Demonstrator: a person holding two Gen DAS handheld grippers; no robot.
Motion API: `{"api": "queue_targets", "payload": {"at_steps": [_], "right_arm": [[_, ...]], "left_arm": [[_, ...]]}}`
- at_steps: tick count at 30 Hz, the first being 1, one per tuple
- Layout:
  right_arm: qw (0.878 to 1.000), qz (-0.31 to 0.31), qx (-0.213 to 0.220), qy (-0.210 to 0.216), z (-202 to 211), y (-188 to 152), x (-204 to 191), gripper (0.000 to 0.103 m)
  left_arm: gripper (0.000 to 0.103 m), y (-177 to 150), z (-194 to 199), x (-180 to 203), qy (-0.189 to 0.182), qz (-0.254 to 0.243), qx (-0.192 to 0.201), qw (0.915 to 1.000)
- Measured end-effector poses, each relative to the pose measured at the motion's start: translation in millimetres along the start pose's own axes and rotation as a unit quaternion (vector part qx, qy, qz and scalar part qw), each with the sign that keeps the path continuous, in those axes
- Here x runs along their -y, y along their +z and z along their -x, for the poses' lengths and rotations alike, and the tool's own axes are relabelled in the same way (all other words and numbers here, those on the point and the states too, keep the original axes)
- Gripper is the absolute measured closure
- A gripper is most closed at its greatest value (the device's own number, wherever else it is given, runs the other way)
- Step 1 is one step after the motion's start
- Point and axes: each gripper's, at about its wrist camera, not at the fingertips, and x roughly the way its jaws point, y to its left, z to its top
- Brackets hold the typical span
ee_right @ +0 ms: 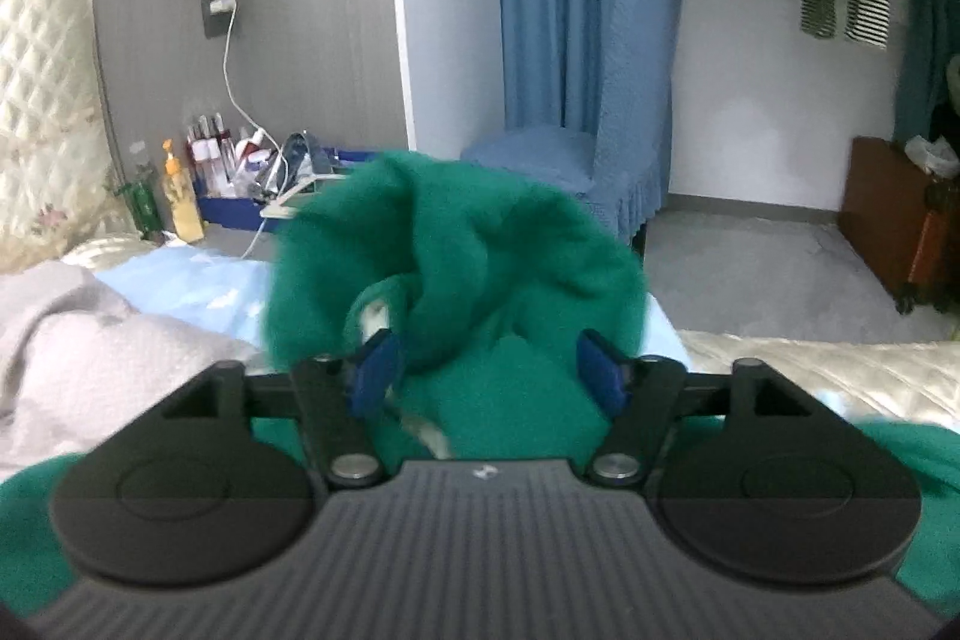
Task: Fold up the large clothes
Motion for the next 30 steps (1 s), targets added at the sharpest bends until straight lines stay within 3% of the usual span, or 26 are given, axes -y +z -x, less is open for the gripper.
{"api": "queue_targets", "payload": {"at_steps": [4, 7, 14, 17, 21, 24, 28, 30], "right_arm": [[1.000, 0.007, -0.021, 0.013, 46.0, -2.7, 11.8, 0.034], [0.999, 0.024, -0.013, 0.031, 96.9, -3.4, 17.5, 0.034], [0.997, 0.007, 0.015, 0.073, 231.7, -19.9, 41.1, 0.034], [0.996, -0.005, 0.021, 0.088, 286.8, -39.8, 51.4, 0.034], [0.996, -0.013, -0.004, 0.089, 347.1, -77.5, 57.2, 0.034], [0.994, 0.011, 0.002, 0.105, 395.7, -107.2, 59.3, 0.034], [0.993, 0.007, 0.011, 0.121, 442.6, -137.2, 71.6, 0.034], [0.993, 0.002, -0.006, 0.116, 459.6, -149.4, 77.3, 0.034]], "left_arm": [[0.001, 4.8, 18.2, 3.2, -0.009, -0.004, -0.004, 0.9999], [0.001, 8.8, 39.8, 5.5, -0.026, 0.000, 0.004, 0.9996], [0.001, 0.0, 86.8, 27.4, -0.027, -0.043, 0.025, 0.9984], [0.001, -1.9, 109.1, 38.6, -0.039, -0.051, 0.035, 0.9973], [0.001, -7.3, 139.4, 51.6, -0.049, -0.074, 0.039, 0.9953], [0.001, -13.1, 164.0, 59.5, -0.048, -0.088, 0.046, 0.9939], [0.001, -24.1, 196.1, 63.7, -0.058, -0.086, 0.043, 0.9937], [0.001, -28.3, 211.1, 66.2, -0.054, -0.092, 0.046, 0.9932]]}}
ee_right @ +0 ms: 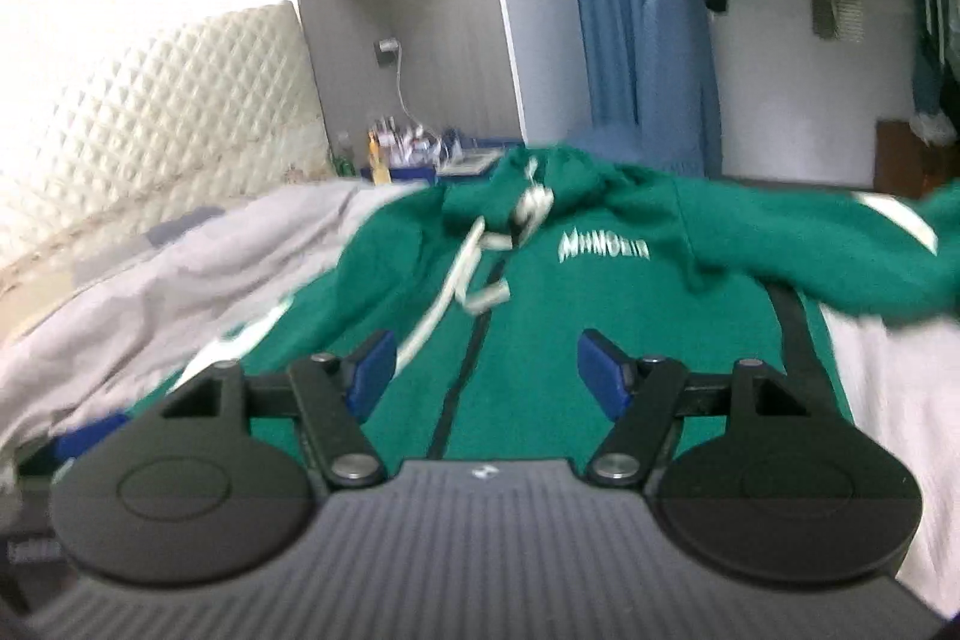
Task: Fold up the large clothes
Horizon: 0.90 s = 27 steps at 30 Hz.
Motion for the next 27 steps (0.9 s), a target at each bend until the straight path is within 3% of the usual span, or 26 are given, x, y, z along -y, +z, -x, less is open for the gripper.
{"api": "queue_targets", "payload": {"at_steps": [6, 11, 14, 15, 18, 23, 27], "right_arm": [[0.996, 0.001, -0.084, -0.021, 25.6, -29.3, -3.1, 0.034], [0.996, -0.011, -0.091, 0.013, 45.0, -41.7, -5.1, 0.034], [0.995, -0.011, -0.092, 0.025, 47.1, -43.9, -9.9, 0.033], [0.995, -0.013, -0.093, 0.028, 46.0, -44.3, -10.8, 0.031], [0.995, -0.019, -0.090, 0.034, 46.4, -47.7, -10.7, 0.014], [0.993, -0.046, -0.099, 0.032, 38.2, -51.5, -2.2, 0.013], [0.990, -0.081, -0.110, 0.030, 27.8, -56.4, 5.8, 0.013]], "left_arm": [[0.001, 0.9, 31.9, -0.3, 0.020, 0.011, -0.013, 0.9996], [0.001, 2.8, 53.5, -17.5, 0.050, 0.048, -0.014, 0.9975], [0.001, 4.9, 52.1, -40.5, 0.073, 0.100, -0.028, 0.9919], [0.001, 4.6, 50.6, -50.3, 0.082, 0.124, -0.033, 0.9884], [0.002, 2.3, 46.8, -83.5, 0.111, 0.199, -0.049, 0.9725], [0.002, -6.6, 51.0, -134.0, 0.145, 0.307, -0.050, 0.9392], [0.003, -15.3, 56.5, -155.7, 0.185, 0.362, -0.043, 0.9126]]}}
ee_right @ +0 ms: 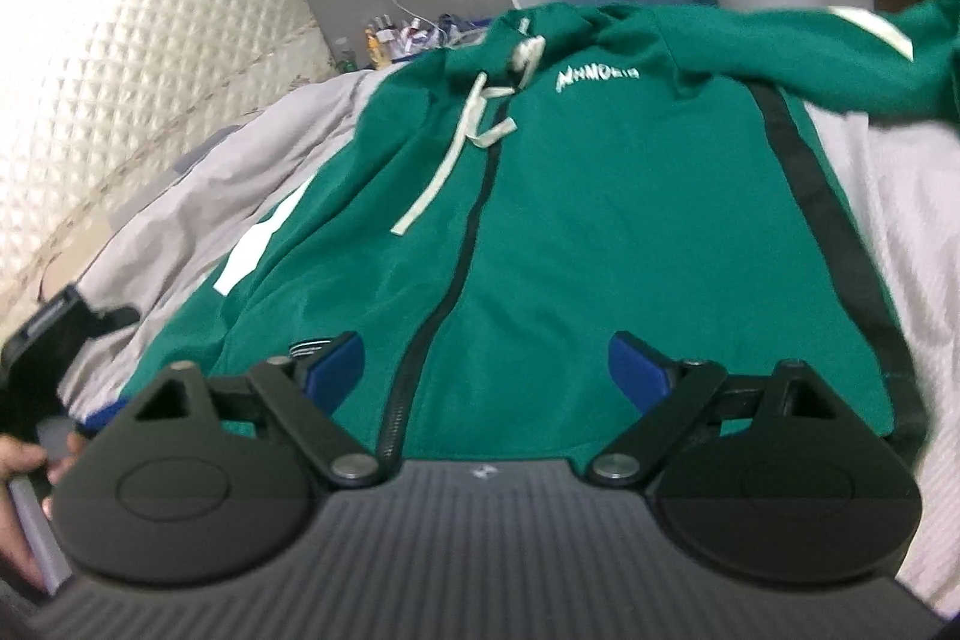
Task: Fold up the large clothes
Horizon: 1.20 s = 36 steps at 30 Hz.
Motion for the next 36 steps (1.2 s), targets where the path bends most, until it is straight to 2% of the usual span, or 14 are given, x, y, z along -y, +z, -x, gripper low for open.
{"api": "queue_targets", "payload": {"at_steps": [3, 8, 10, 15, 19, 21, 22, 23, 24, 26, 29, 33, 35, 36], "right_arm": [[1.000, -0.020, -0.010, 0.000, -9.3, -0.1, 4.7, 0.013], [0.999, -0.035, -0.022, -0.003, -23.7, -0.7, 7.9, 0.013], [0.999, -0.032, -0.024, -0.011, -28.5, -0.9, 8.7, 0.013], [0.998, -0.047, -0.025, -0.014, -34.7, 2.1, 13.8, 0.013], [0.998, -0.058, -0.018, -0.019, -36.7, 2.5, 13.9, 0.013], [0.998, -0.054, -0.010, -0.022, -36.7, 2.2, 12.7, 0.013], [0.998, -0.049, -0.005, -0.025, -36.7, 1.9, 12.5, 0.013], [0.998, -0.046, -0.003, -0.030, -37.2, 1.7, 12.8, 0.013], [0.998, -0.047, -0.004, -0.034, -38.3, 1.5, 13.6, 0.013], [0.998, -0.051, -0.008, -0.038, -41.4, 2.6, 16.4, 0.013], [0.998, -0.040, 0.008, -0.053, -43.5, 4.1, 15.0, 0.013], [0.997, -0.026, 0.038, -0.062, -45.3, 11.9, 13.8, 0.013], [0.996, -0.020, 0.051, -0.064, -44.9, 14.9, 14.9, 0.013], [0.996, -0.017, 0.056, -0.066, -44.5, 15.4, 15.0, 0.013]], "left_arm": [[0.008, 2.3, -8.6, -11.5, 0.003, 0.029, -0.011, 0.9995], [0.018, 0.0, -10.6, -15.0, 0.051, 0.034, 0.011, 0.9981], [0.018, -1.9, -4.2, -14.8, 0.053, 0.028, 0.019, 0.9980], [0.018, -3.4, 25.8, -18.5, 0.091, 0.018, 0.066, 0.9935], [0.018, -1.0, 9.2, -28.3, 0.122, 0.037, 0.026, 0.9915], [0.020, -1.2, -3.1, -35.3, 0.120, 0.058, 0.016, 0.9910], [0.021, -1.3, -8.0, -37.2, 0.112, 0.068, 0.017, 0.9913], [0.028, 0.2, -12.6, -36.7, 0.109, 0.069, 0.018, 0.9915], [0.040, 1.8, -16.4, -33.2, 0.109, 0.065, 0.020, 0.9917], [0.060, 5.3, -21.5, -24.7, 0.106, 0.045, 0.026, 0.9930], [0.067, 15.6, -25.7, -5.9, 0.118, -0.018, 0.042, 0.9919], [0.073, 42.4, -25.7, 17.8, 0.130, -0.096, 0.067, 0.9845], [0.074, 62.5, -24.7, 32.2, 0.138, -0.144, 0.091, 0.9757], [0.074, 74.9, -23.5, 39.8, 0.144, -0.175, 0.110, 0.9678]]}}
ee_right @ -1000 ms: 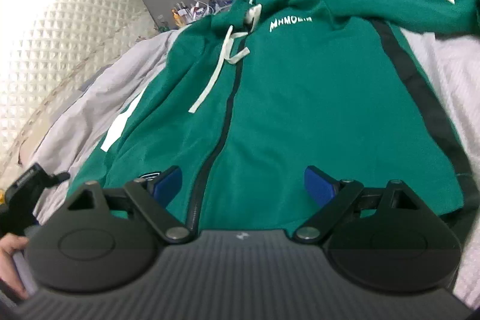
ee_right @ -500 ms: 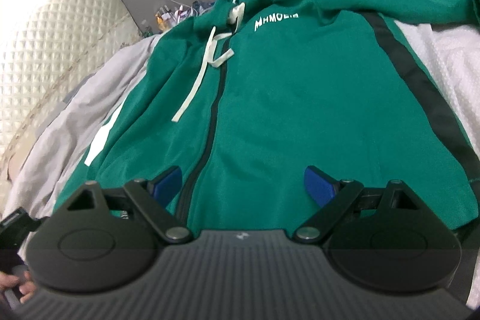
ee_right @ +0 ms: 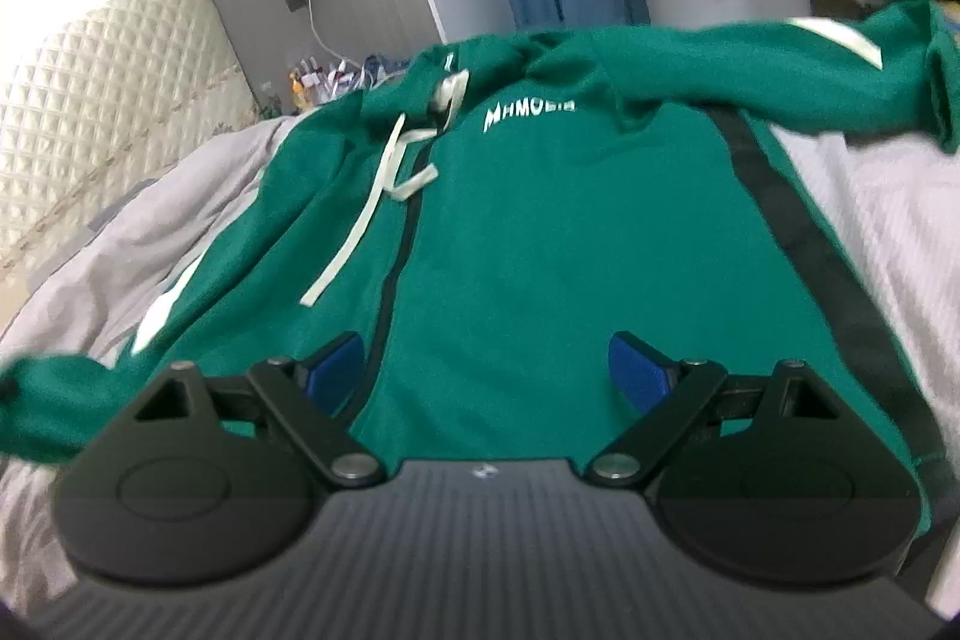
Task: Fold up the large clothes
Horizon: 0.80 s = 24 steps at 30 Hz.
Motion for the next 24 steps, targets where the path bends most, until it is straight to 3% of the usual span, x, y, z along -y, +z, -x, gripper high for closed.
{"api": "queue_targets", "payload": {"at_steps": [3, 7, 12, 15, 19, 24], "right_arm": [[1.000, -0.006, 0.004, 0.006, 1.2, 1.4, 2.4, 0.013], [1.000, -0.013, 0.015, 0.016, -0.7, 6.5, 1.0, 0.013], [1.000, -0.017, 0.018, 0.004, -9.4, 15.8, 3.6, 0.013], [0.999, -0.048, 0.018, 0.012, -15.6, 24.5, 13.1, 0.013], [0.999, -0.051, 0.016, -0.001, -33.2, 28.6, 17.3, 0.013], [0.999, -0.051, 0.007, -0.008, -58.6, 30.3, 19.9, 0.013]], "left_arm": [[0.075, 47.7, -7.7, 2.6, 0.030, -0.063, 0.059, 0.9958], [0.075, 123.1, -30.6, 2.3, 0.042, -0.072, 0.085, 0.9929], [0.075, 193.5, -59.8, 19.5, 0.065, -0.092, 0.167, 0.9794], [0.075, 211.5, -104.3, 32.8, 0.100, -0.096, 0.163, 0.9769], [0.075, 206.3, -172.1, 44.3, 0.137, -0.099, 0.125, 0.9777], [0.071, 181.1, -224.4, 40.5, 0.134, -0.040, 0.079, 0.9870]]}}
